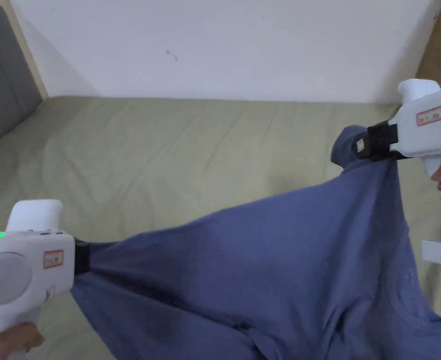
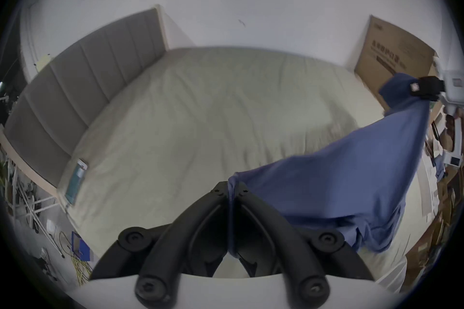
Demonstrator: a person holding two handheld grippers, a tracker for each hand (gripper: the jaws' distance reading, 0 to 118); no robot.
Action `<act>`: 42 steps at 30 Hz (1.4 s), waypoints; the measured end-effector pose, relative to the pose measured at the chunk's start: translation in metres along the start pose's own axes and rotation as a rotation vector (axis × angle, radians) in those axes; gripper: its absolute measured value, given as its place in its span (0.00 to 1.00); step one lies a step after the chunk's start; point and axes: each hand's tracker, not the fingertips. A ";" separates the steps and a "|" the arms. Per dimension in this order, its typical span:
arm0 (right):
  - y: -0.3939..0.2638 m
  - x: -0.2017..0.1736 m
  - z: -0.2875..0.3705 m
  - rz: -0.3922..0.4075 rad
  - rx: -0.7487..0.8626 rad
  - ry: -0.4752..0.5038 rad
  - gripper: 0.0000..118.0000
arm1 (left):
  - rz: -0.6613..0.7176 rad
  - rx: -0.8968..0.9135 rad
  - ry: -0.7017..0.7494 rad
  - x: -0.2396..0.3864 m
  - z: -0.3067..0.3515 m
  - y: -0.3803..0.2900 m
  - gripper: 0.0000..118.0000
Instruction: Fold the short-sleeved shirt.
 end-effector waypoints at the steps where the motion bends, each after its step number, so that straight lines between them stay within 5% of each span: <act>1: 0.008 0.005 0.022 -0.001 0.036 -0.020 0.01 | -0.007 0.028 0.013 -0.004 0.010 0.009 0.01; 5: 0.031 0.013 0.102 -0.054 0.156 0.042 0.01 | 0.029 0.140 -0.032 -0.014 0.056 0.047 0.01; 10: 0.046 -0.013 0.174 0.070 0.246 -0.056 0.01 | -0.041 0.293 -0.018 0.004 0.120 0.099 0.01; 14: 0.058 -0.013 0.212 -0.029 0.308 -0.023 0.01 | -0.020 0.366 -0.044 0.004 0.160 0.145 0.01; 17: 0.067 -0.019 0.231 -0.012 0.343 -0.039 0.01 | -0.062 0.455 -0.024 0.005 0.190 0.180 0.01; 34: 0.225 -0.036 0.198 -0.092 0.504 -0.063 0.01 | -0.068 0.577 0.029 0.008 0.200 0.369 0.01; 42: 0.284 -0.049 0.192 -0.048 0.580 -0.075 0.01 | -0.034 0.654 0.076 0.010 0.171 0.442 0.01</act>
